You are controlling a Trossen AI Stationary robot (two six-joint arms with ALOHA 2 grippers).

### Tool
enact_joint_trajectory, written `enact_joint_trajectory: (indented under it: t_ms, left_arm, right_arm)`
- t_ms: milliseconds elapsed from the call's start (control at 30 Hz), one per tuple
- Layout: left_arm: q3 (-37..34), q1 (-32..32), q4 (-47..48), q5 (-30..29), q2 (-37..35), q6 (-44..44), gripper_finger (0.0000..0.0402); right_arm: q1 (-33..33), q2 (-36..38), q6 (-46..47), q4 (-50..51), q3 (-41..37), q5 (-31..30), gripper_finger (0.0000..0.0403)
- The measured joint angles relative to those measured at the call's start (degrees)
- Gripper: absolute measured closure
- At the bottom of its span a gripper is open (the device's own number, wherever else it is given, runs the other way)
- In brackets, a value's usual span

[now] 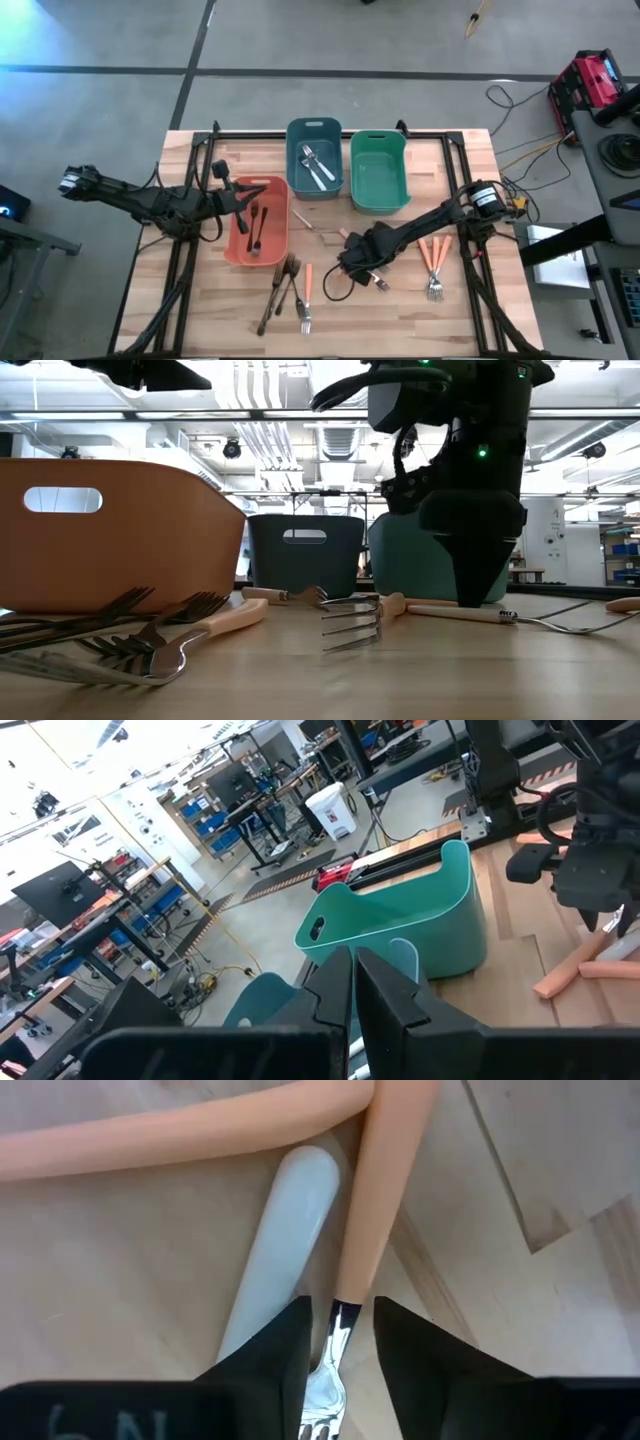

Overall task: Sort silverware by color (type)
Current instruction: Put the orange fork into the green bin

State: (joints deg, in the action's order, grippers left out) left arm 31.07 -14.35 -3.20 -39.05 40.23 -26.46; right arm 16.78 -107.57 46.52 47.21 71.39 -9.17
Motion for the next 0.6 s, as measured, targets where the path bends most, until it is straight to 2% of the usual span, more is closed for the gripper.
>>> enact_joint_trajectory:
  t_ms: [300,600]
  left_arm:
    - [0.0,0.0,-0.04,0.0,0.2,0.0,0.0401]
    - [0.0,0.0,-0.04,0.0,0.2,0.0,0.0401]
  right_arm:
    - [0.07,-0.02,-0.13,-0.82,-0.92,0.2,0.0382]
    - [0.0,0.36,-2.22,-0.54,-0.26,0.2,0.0383]
